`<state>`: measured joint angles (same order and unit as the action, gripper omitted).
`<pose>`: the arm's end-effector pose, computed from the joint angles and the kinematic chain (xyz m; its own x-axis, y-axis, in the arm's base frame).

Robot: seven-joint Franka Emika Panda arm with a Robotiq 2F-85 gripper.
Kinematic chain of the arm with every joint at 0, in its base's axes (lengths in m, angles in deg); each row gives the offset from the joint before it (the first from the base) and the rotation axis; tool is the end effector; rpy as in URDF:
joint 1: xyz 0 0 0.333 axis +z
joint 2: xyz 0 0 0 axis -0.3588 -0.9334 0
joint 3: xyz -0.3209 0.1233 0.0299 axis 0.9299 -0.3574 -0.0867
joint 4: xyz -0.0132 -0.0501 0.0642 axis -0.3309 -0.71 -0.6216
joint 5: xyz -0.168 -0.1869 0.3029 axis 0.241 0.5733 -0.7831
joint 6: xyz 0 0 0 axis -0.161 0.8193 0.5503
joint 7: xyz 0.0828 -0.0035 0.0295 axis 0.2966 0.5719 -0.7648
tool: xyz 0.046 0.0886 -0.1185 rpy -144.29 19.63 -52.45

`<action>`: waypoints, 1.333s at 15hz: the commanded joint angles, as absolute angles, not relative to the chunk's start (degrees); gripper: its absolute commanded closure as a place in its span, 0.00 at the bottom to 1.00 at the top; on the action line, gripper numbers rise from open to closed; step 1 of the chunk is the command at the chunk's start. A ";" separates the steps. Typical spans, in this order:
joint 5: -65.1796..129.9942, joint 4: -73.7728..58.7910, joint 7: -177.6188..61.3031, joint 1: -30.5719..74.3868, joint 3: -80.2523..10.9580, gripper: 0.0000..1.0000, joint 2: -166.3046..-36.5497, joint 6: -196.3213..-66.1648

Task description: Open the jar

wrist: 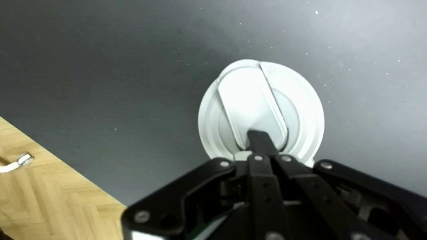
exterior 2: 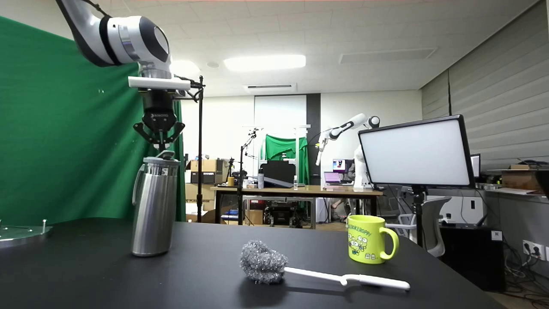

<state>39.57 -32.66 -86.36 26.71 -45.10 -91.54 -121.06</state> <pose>0.5652 0.1071 0.3651 0.7510 0.6581 -0.0541 0.6592 -0.7422 0.1210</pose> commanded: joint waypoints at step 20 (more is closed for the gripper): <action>27.60 -30.18 -87.91 25.79 -45.89 1.00 -87.19 -117.32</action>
<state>29.76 -30.38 -87.02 26.41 -46.18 -91.08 -119.96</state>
